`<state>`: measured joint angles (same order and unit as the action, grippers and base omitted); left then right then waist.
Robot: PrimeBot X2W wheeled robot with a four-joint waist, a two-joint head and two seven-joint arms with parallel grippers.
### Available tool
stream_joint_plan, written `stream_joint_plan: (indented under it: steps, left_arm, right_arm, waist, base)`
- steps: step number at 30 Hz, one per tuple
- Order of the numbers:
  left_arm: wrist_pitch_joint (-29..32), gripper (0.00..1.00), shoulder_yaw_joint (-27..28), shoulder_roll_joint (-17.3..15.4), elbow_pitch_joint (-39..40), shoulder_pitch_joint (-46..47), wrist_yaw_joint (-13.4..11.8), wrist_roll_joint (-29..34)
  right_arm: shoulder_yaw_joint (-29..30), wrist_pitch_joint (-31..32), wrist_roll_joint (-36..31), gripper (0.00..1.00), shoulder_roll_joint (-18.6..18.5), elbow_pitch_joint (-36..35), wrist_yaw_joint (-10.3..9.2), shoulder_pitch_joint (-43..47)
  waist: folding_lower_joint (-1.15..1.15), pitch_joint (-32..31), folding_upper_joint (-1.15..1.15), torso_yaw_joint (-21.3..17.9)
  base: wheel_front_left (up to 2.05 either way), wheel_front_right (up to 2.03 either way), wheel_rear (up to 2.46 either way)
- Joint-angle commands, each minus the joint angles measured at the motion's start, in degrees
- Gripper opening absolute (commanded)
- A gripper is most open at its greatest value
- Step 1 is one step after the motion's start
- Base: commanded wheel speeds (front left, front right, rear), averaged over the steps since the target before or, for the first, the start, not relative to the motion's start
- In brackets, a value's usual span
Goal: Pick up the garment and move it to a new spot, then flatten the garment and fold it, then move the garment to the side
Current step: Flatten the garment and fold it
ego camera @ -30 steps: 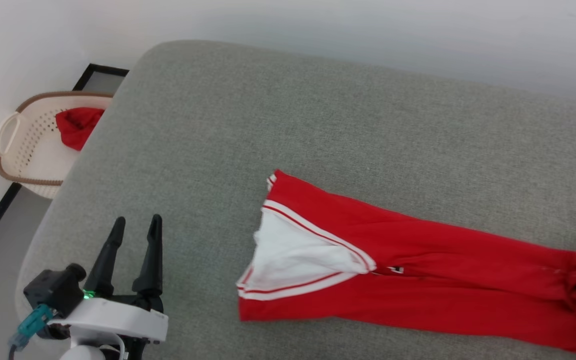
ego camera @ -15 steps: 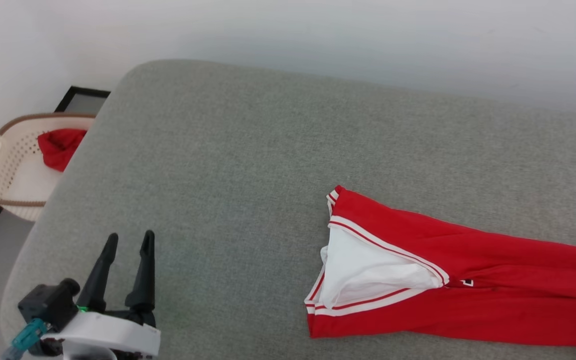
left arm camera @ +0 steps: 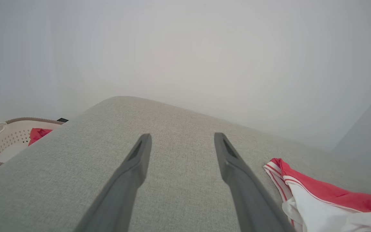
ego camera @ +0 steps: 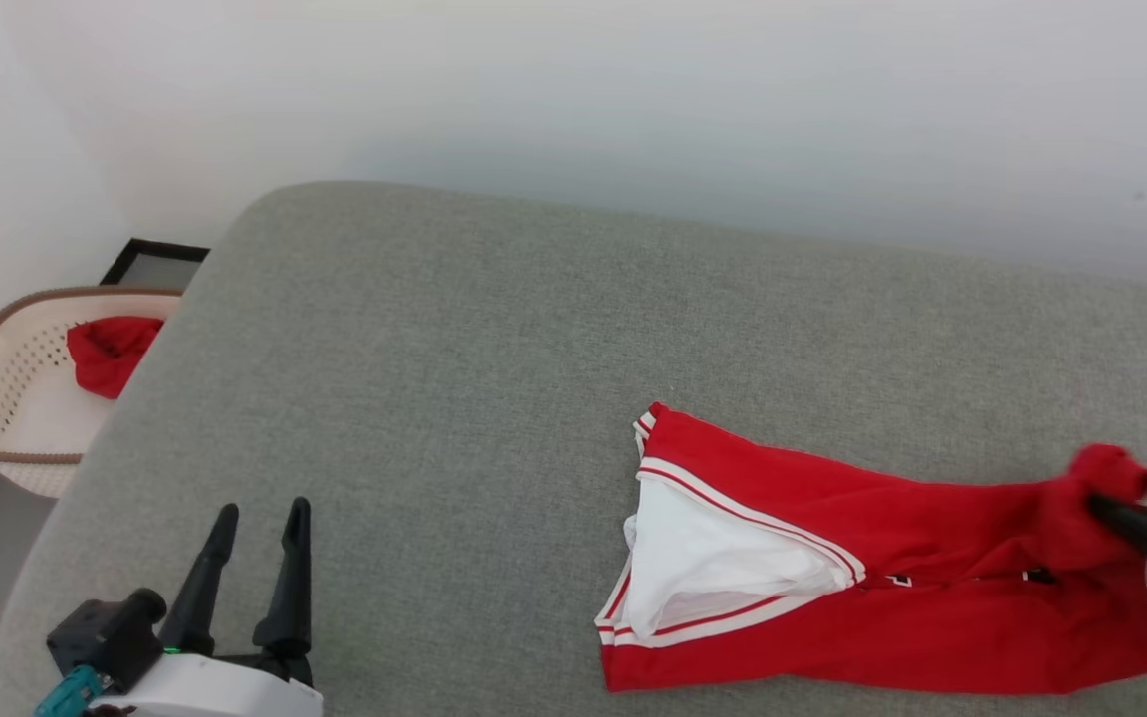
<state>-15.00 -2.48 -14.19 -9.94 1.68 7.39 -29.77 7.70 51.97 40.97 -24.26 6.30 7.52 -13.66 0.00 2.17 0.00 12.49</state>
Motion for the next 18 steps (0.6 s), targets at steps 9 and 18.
stream_joint_plan:
  steps: [9,18]
  left_arm:
    - [-0.2,1.00,-2.2,0.5,-0.9,0.8,0.2,-0.7]
    - [-0.2,1.00,-4.4,1.5,-1.7,3.2,0.2,-1.3]
  right_arm:
    - [-6.5,0.4,-2.1,0.00,11.0,-4.3,-0.07,-2.0]
    - [-12.9,-4.3,-7.8,0.00,18.2,3.0,-0.07,-6.3]
  waist:
    - [0.00,-1.5,0.00,3.2]
    - [0.00,-0.7,0.00,6.3]
  base:
    - [0.00,0.00,0.00]
    - [0.00,0.00,0.00]
